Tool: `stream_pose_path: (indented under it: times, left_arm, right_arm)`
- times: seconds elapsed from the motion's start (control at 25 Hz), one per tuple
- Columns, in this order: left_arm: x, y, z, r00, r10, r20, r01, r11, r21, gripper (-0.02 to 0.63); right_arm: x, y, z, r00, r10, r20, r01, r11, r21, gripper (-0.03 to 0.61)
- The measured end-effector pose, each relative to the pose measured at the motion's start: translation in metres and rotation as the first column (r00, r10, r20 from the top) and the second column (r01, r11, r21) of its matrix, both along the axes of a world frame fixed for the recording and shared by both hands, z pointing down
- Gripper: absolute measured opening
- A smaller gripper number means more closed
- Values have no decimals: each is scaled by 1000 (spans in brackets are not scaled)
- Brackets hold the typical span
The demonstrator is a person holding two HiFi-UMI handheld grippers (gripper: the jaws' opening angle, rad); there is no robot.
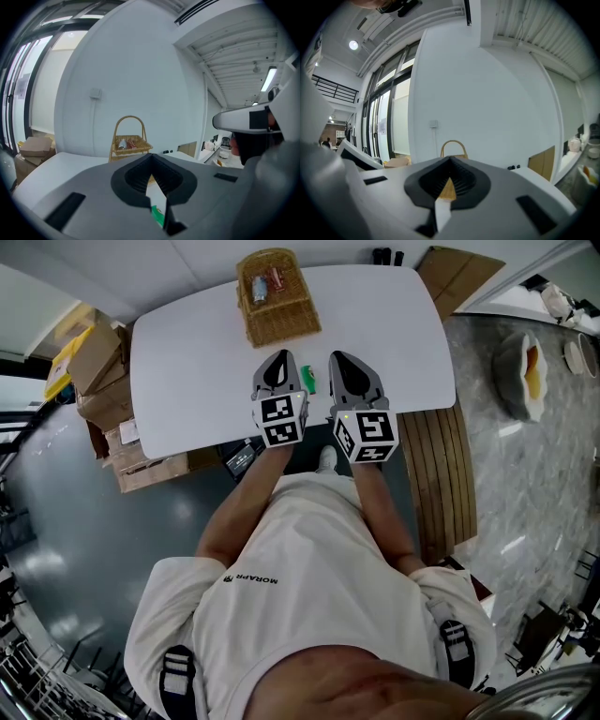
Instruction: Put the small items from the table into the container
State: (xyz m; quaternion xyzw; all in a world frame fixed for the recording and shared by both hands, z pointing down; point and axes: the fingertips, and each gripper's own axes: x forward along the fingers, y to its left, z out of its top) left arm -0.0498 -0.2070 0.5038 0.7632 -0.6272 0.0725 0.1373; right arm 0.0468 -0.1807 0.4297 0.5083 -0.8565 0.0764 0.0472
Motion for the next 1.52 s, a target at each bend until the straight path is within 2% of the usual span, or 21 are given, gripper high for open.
stream_pose_path:
  times: [0.2, 0.48, 0.72, 0.88, 1.12, 1.52]
  left_arm:
    - [8, 6, 50, 1000, -7, -15, 5, 993, -114, 5]
    - [30, 22, 127, 995, 86, 56, -69, 965, -253, 5]
    - [40, 27, 159, 991, 119, 65, -94, 949, -300, 9]
    - [47, 31, 177, 992, 122, 39, -101, 933, -345, 78]
    - [51, 31, 205, 994, 111, 20, -93, 908, -409, 110]
    - [68, 31, 253, 992, 112, 65, -64, 863, -502, 115]
  right_arm:
    - [7, 1, 5, 1000, 11, -2, -11, 1000, -11, 5]
    - [20, 5, 14, 1000, 12, -4, -12, 999, -36, 5]
    - [30, 6, 20, 999, 31, -12, -32, 998, -50, 5]
    - [34, 7, 21, 999, 36, -14, -37, 998, -53, 5]
    - [34, 6, 29, 999, 38, -26, -40, 997, -65, 5]
    - [51, 9, 36, 997, 52, -52, -57, 995, -86, 5]
